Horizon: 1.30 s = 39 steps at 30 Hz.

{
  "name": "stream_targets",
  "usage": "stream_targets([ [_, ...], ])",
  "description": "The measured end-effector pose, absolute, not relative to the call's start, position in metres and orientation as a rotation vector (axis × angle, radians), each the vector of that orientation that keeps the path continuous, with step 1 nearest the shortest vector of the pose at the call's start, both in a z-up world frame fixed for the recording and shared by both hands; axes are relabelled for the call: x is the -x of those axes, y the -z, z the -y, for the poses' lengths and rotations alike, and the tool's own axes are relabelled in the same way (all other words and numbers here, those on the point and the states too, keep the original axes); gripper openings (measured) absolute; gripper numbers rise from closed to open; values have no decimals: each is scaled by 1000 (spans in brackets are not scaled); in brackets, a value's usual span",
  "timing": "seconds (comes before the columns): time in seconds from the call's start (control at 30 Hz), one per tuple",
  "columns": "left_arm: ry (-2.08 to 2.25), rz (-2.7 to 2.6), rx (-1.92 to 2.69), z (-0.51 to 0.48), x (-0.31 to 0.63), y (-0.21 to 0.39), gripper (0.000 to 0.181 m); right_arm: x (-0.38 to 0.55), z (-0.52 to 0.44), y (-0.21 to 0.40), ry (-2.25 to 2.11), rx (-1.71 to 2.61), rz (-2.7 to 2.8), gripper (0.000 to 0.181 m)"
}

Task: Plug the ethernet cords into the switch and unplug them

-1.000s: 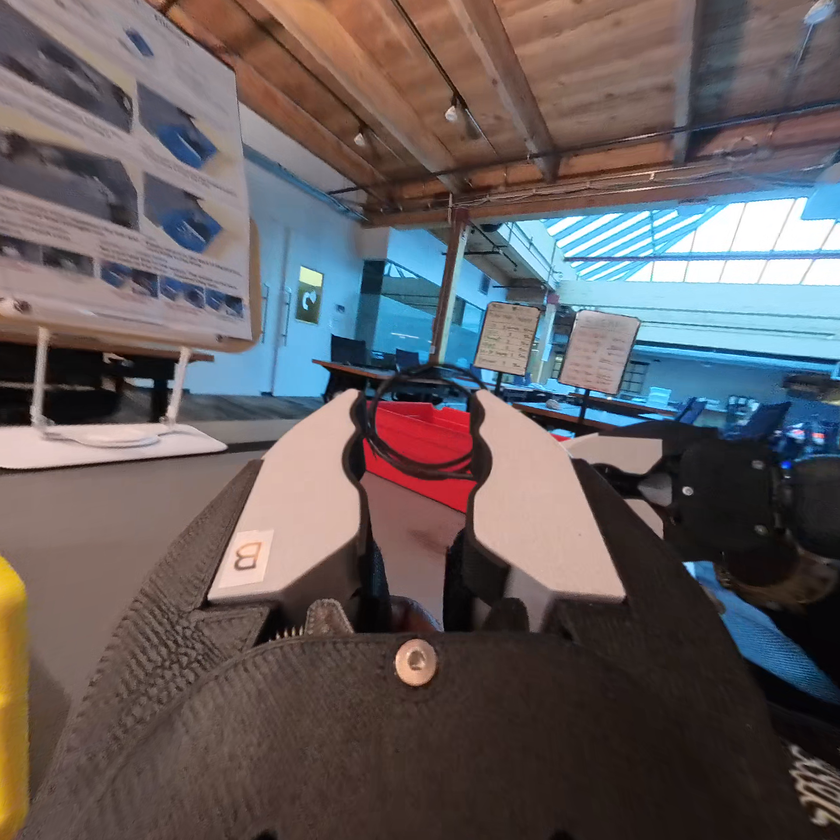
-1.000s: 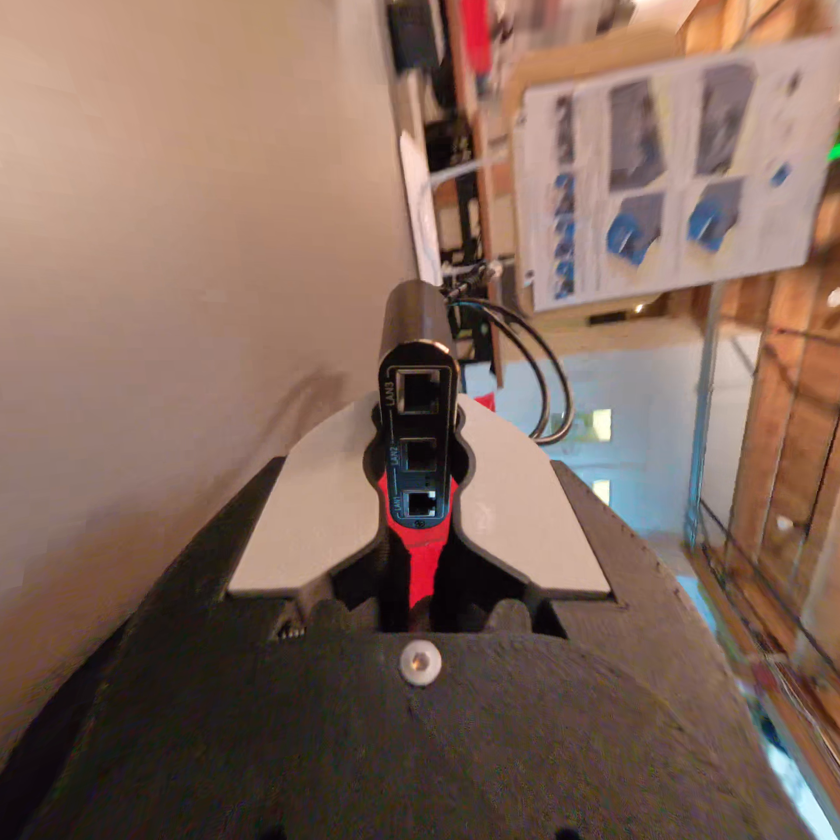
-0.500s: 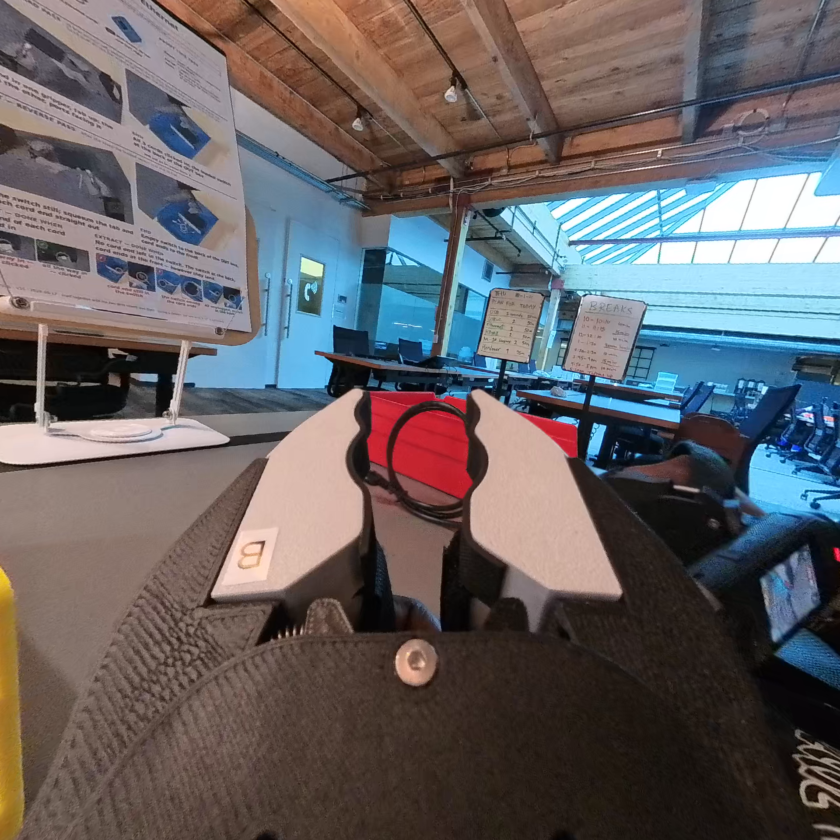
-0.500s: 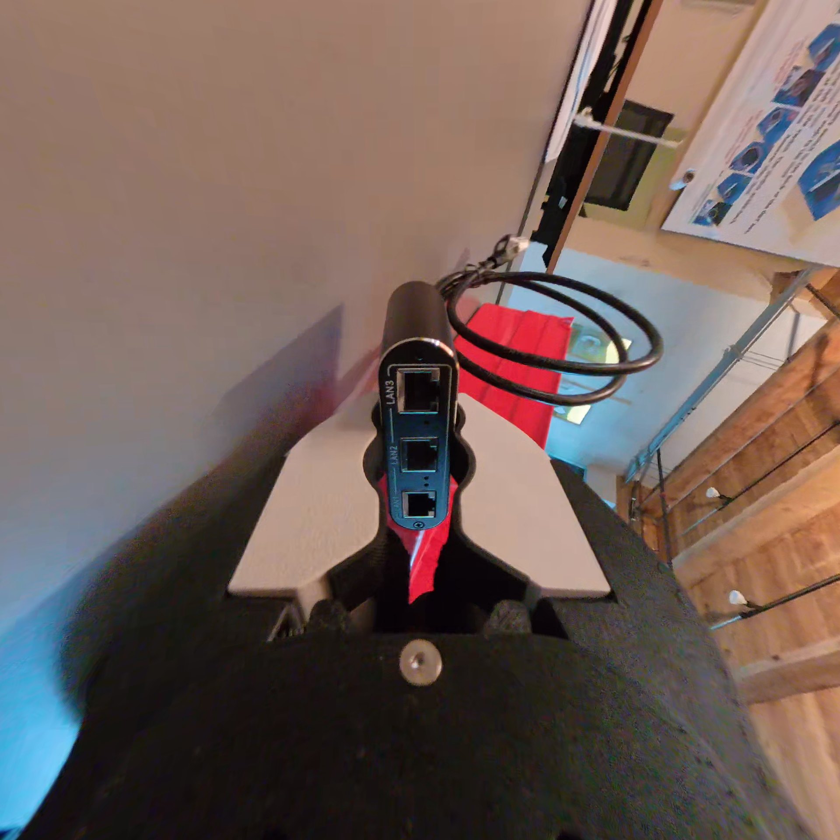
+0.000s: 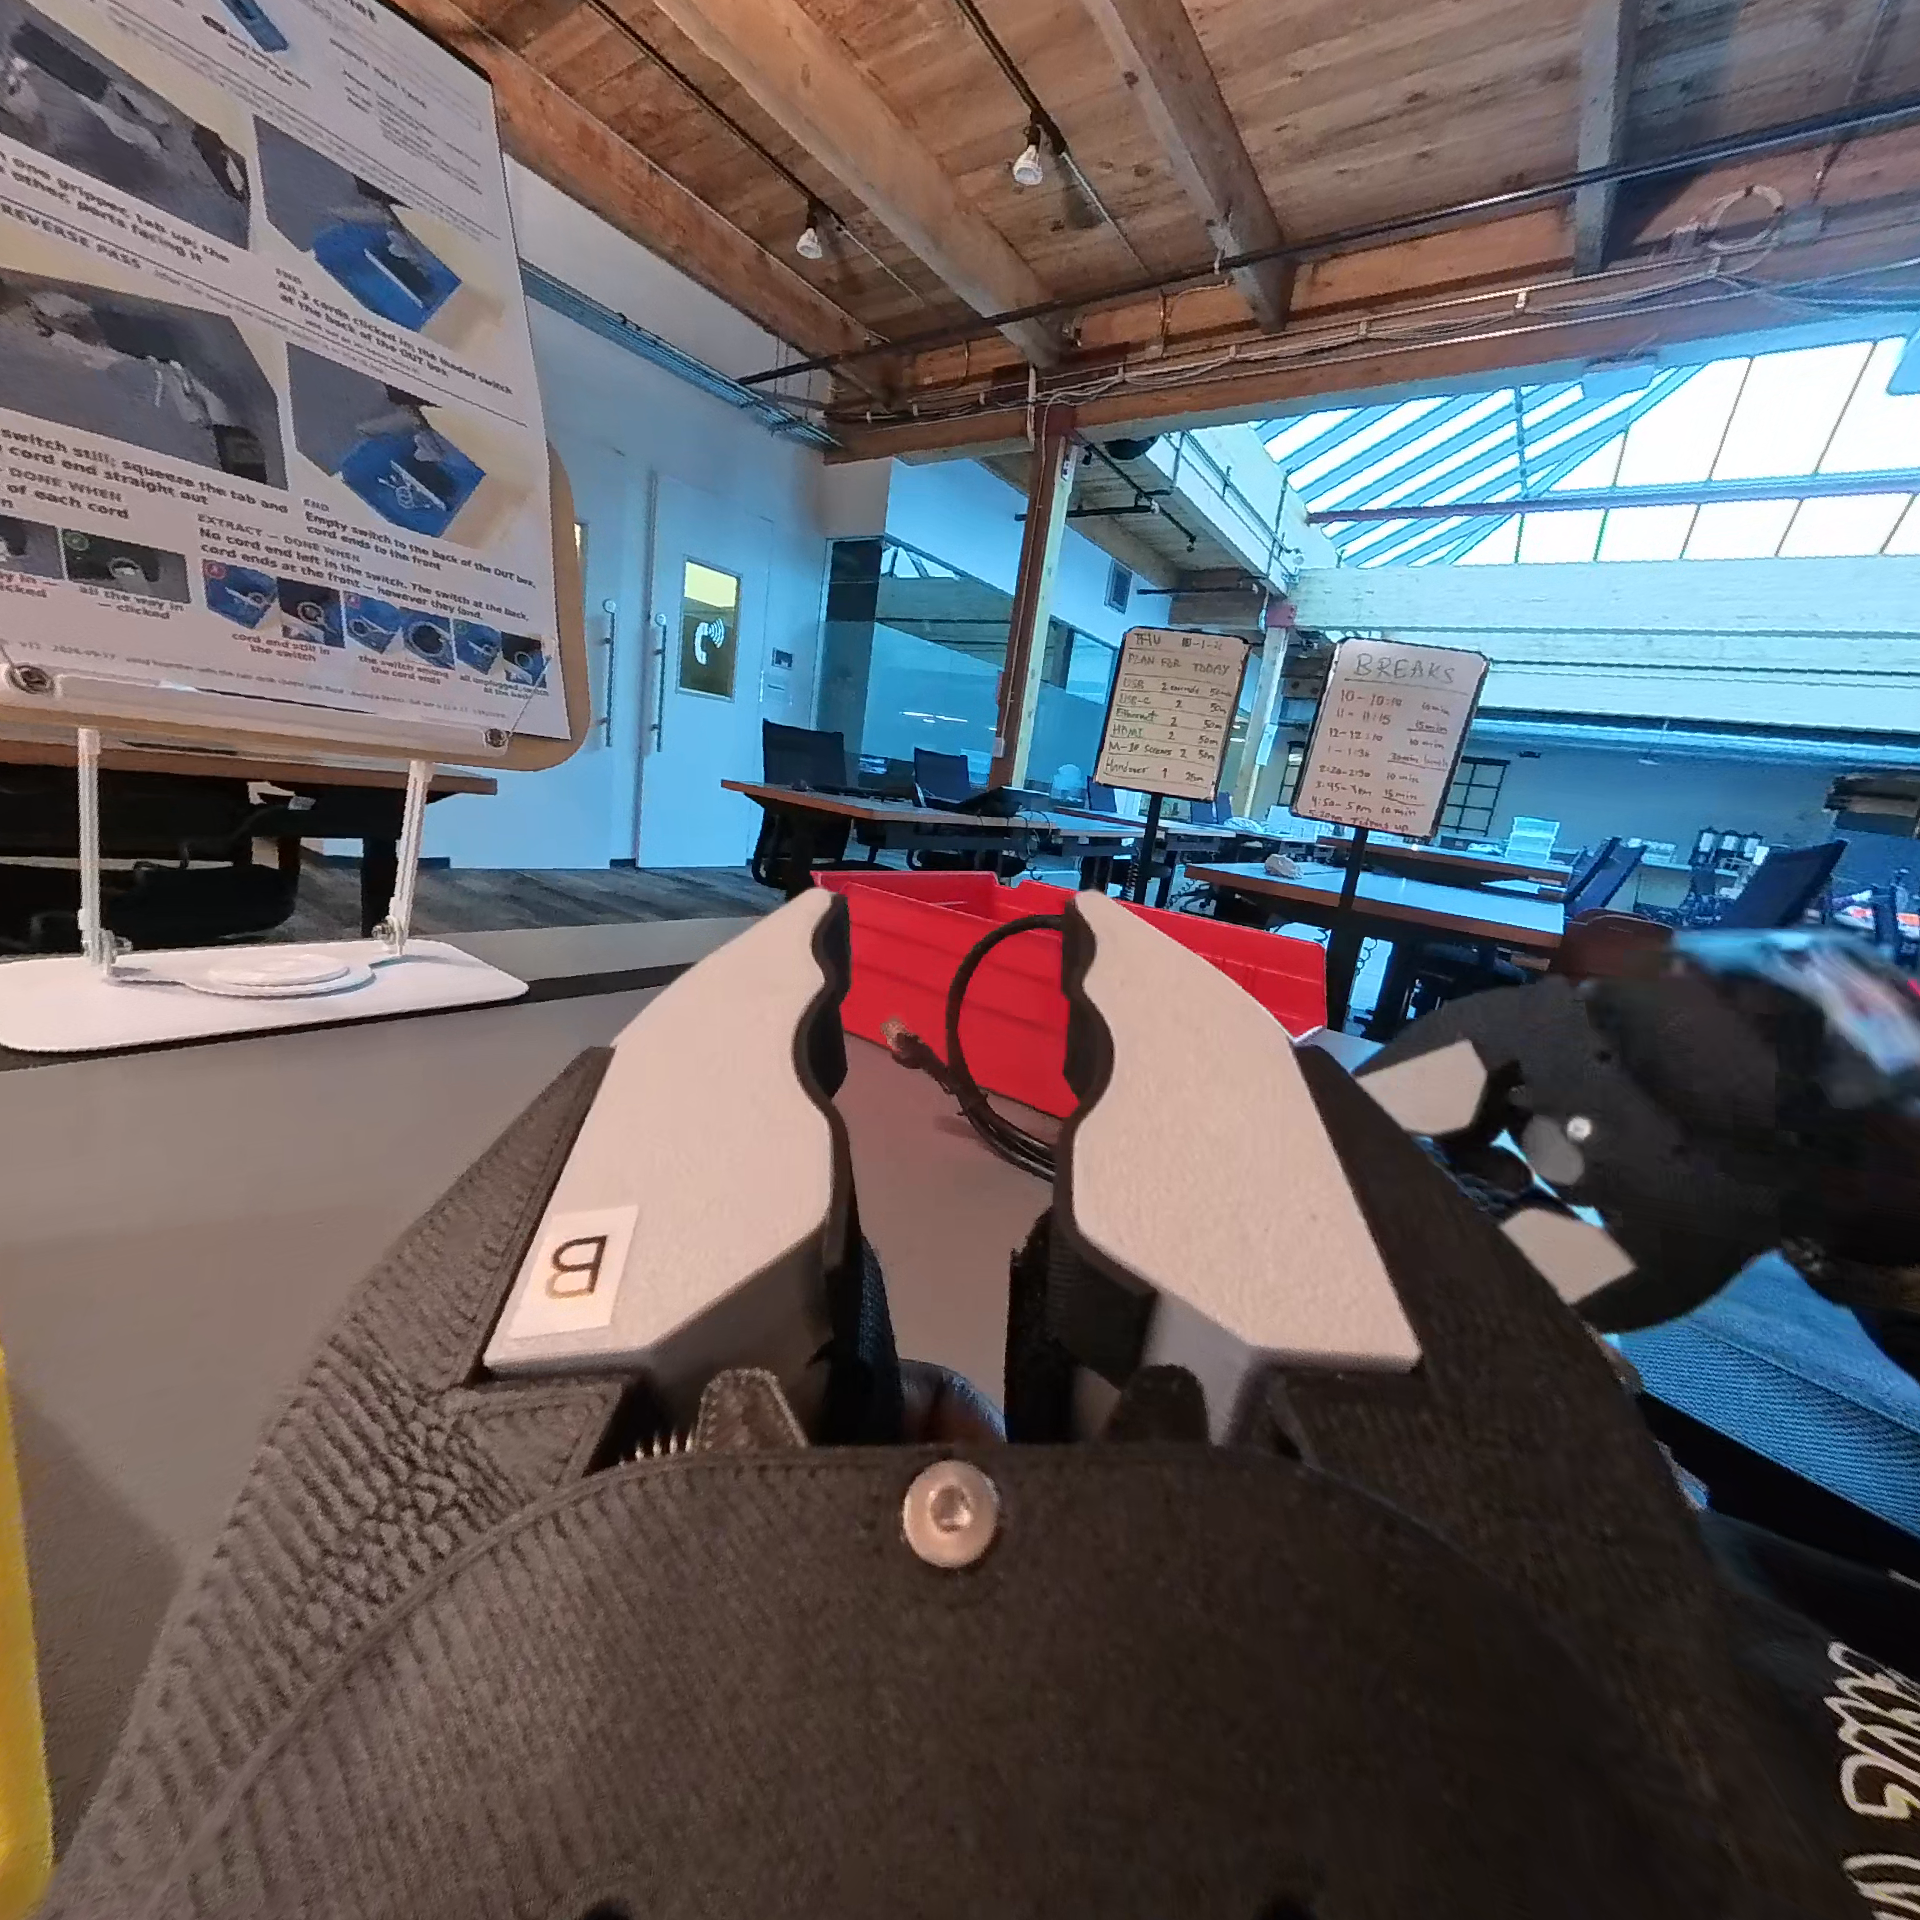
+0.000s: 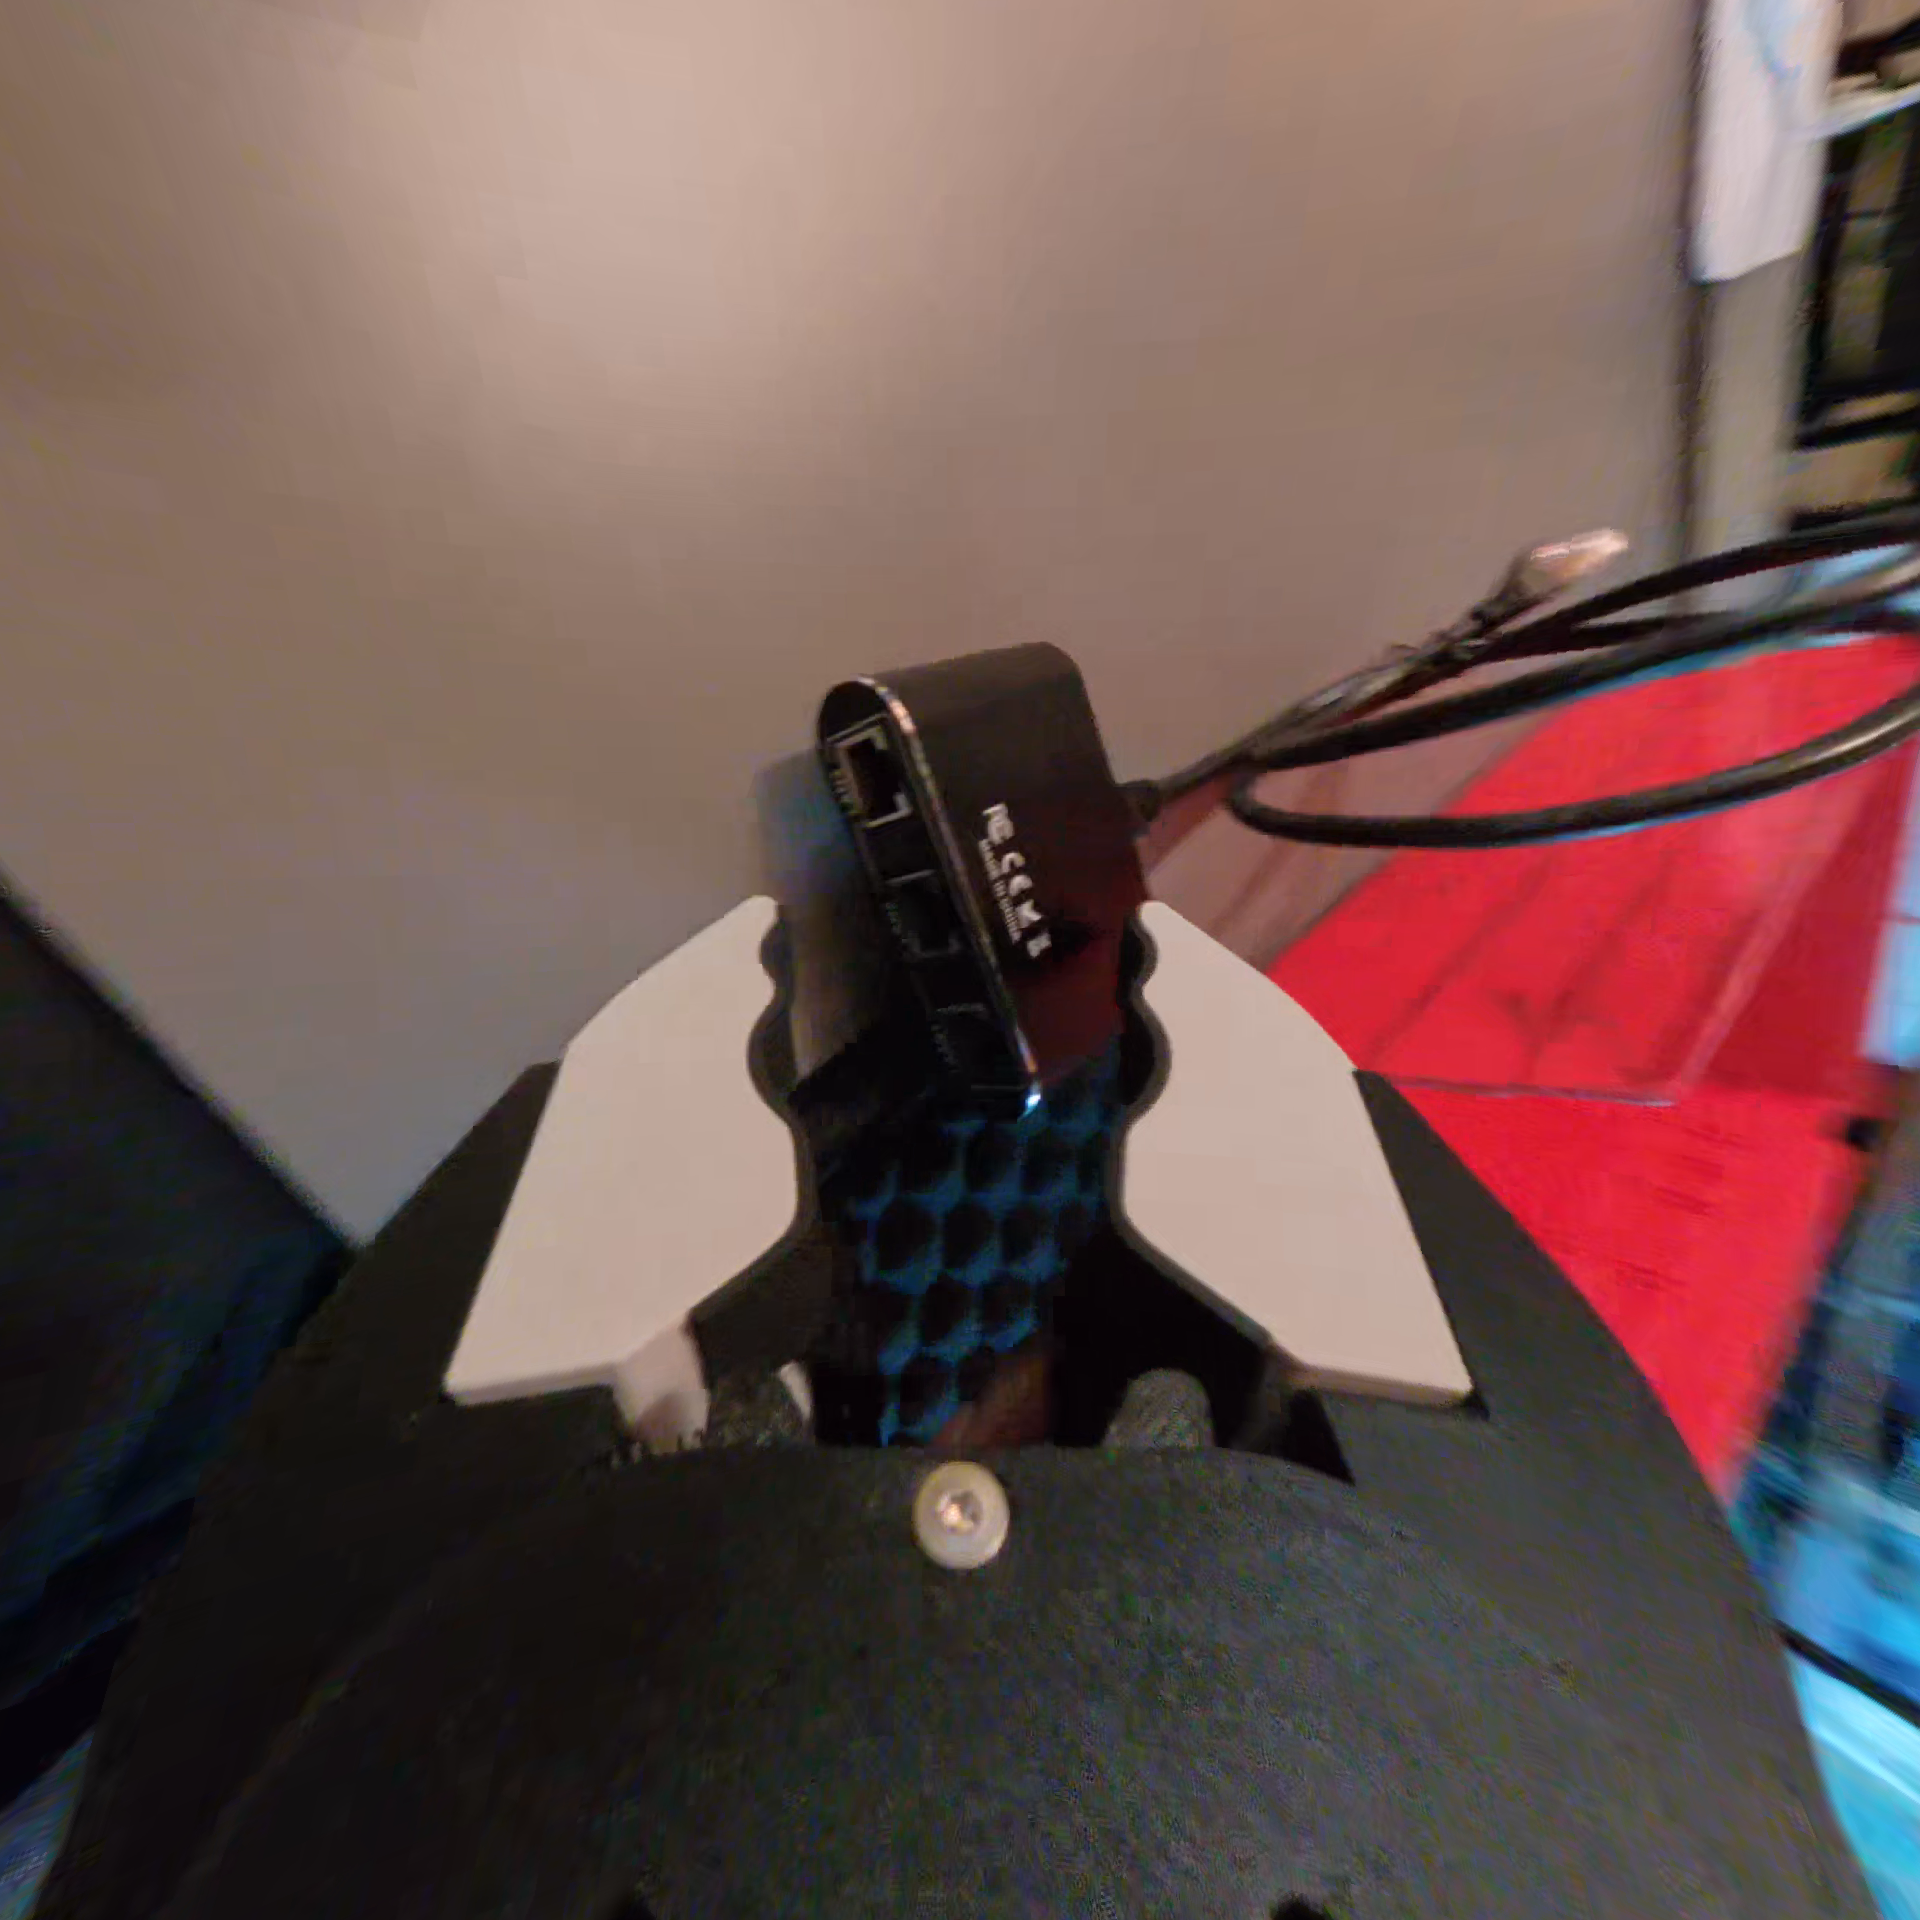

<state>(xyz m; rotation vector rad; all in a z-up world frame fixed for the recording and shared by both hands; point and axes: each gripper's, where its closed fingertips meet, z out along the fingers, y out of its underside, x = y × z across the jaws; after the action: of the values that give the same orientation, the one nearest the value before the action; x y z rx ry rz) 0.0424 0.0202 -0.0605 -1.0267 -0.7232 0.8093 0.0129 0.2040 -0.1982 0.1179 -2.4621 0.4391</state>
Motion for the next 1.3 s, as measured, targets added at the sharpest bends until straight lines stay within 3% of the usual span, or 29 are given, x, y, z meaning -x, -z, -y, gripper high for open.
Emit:
stream_targets([
  [0.17,-818,721,1032,-21,-43,61,38,-37,-189,149,-1133,-129,2537,67],
  [0.27,-822,722,1027,-20,-43,60,38,-47,-184,81,-1807,-230,2133,79],
  [0.4,-827,724,1025,-19,-43,60,38,-47,-227,21,-2354,-234,1336,68],
  [0.53,-838,718,1024,-19,-44,59,38,-26,-232,44,-2418,-96,1350,73],
  [0.9,-960,638,1188,-11,-65,44,44,-38,-210,64,-2326,-232,1507,71],
  [1.1,-1156,791,1393,64,-97,20,53,-36,-210,63,-2341,-215,1505,66],
  [1.3,-1323,1165,1817,168,-83,58,55,-36,-207,66,-2320,-220,1520,64],
])
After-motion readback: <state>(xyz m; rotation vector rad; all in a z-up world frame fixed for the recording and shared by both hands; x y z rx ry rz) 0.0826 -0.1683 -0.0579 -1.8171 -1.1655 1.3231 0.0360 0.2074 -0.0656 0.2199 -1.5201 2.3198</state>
